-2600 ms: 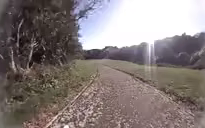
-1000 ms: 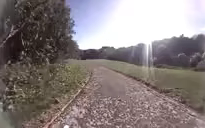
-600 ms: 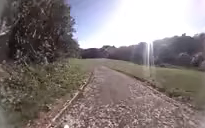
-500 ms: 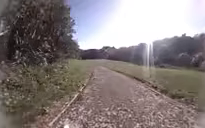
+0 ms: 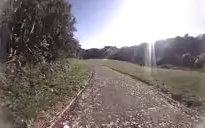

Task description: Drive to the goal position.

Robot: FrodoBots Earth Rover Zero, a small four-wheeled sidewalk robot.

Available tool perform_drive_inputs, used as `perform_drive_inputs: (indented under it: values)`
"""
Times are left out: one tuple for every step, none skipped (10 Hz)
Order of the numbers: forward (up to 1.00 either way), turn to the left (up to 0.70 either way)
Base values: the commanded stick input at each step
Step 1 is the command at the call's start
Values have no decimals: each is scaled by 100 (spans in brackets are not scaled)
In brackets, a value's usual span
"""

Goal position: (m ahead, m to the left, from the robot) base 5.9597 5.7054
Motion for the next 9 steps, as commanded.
perform_drive_inputs:
  values:
    - [78, 0]
    - [84, 0]
    - [85, -11]
    - [85, -26]
    - [85, -7]
    - [85, -3]
    - [85, 0]
    - [85, 0]
    - [85, 0]
